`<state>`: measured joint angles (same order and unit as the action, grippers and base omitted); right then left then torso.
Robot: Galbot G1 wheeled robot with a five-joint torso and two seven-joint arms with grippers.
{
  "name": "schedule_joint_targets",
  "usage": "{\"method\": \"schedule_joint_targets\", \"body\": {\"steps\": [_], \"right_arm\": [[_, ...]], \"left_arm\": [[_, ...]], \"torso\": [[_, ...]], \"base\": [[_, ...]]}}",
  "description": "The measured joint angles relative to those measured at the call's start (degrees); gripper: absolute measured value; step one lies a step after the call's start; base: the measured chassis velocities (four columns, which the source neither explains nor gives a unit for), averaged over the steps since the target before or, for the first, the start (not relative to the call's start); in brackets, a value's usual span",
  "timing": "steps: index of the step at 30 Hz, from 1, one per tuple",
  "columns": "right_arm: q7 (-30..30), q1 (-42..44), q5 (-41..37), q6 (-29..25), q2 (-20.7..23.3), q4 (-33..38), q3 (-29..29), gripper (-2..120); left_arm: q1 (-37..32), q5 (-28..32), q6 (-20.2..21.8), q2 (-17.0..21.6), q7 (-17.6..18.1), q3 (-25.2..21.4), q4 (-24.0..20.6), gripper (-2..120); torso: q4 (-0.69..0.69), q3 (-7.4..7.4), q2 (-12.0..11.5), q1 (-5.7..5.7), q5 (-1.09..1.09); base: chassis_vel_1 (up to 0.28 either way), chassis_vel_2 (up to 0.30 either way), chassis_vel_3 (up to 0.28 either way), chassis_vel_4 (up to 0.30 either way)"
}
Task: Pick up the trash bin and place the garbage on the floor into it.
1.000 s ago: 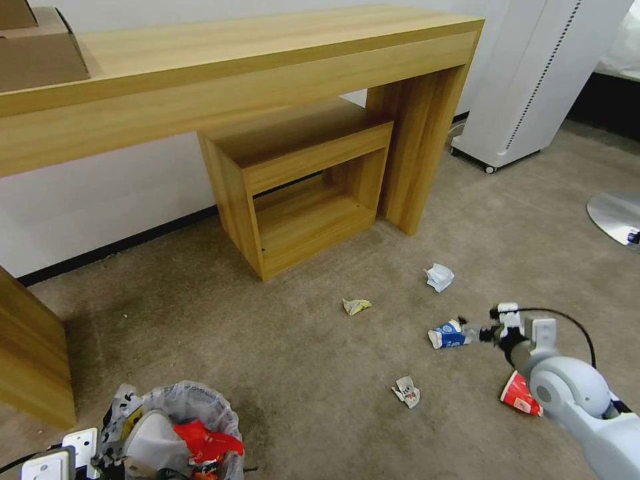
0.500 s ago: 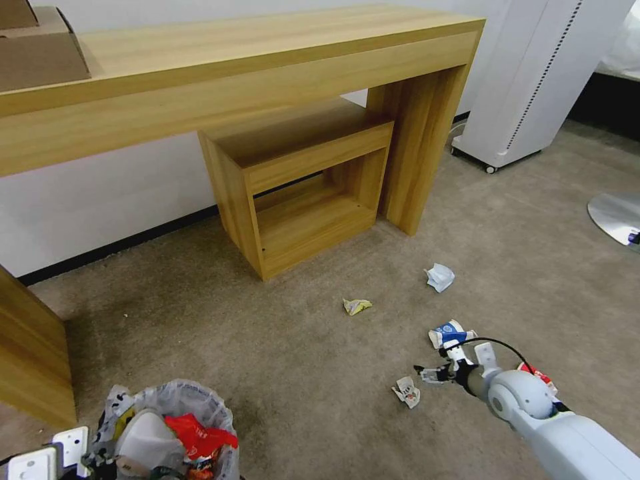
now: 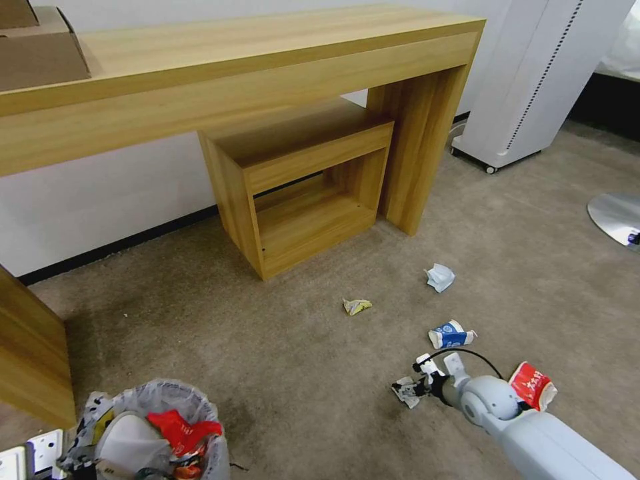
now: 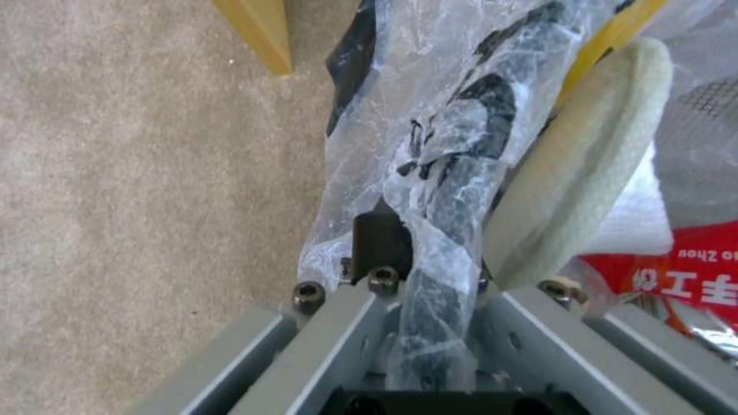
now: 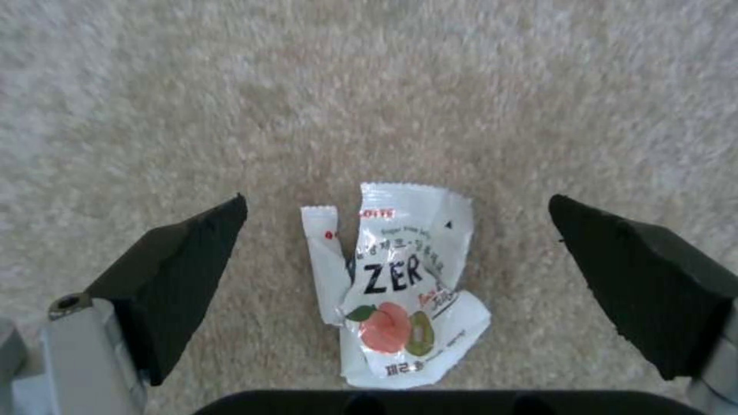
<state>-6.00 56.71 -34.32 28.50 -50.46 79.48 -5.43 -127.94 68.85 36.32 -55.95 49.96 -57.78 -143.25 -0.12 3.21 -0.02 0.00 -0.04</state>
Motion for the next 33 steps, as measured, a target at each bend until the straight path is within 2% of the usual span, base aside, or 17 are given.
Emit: {"method": "schedule_joint_targets", "body": {"steps": [15, 21, 33], "right_arm": [[3.9, -0.1, 0.2, -0.6, -1.4, -1.5, -1.6, 100], [5.6, 0.3, -0.2, -1.0, -1.8, -2.2, -1.8, 100], [5.8, -1.4, -1.5, -1.8, -2.4, -3.6, -4.8, 100]], "left_arm": [[0.2, -3.8, -0.2, -0.5, -0.5, 2.5, 0.0, 0], [0.5, -7.2, -0.2, -1.8, -1.0, 5.4, 0.0, 0], [0.3, -7.9, -0.4, -1.9, -1.2, 5.1, 0.0, 0]], "torso": [[-0.01, 0.0, 0.0, 0.0, 0.02], [-0.01, 0.0, 0.0, 0.0, 0.02], [0.0, 0.0, 0.0, 0.0, 0.02]], "base": [[0.0, 0.0, 0.0, 0.0], [0.0, 0.0, 0.0, 0.0], [0.0, 0.0, 0.0, 0.0]]}}
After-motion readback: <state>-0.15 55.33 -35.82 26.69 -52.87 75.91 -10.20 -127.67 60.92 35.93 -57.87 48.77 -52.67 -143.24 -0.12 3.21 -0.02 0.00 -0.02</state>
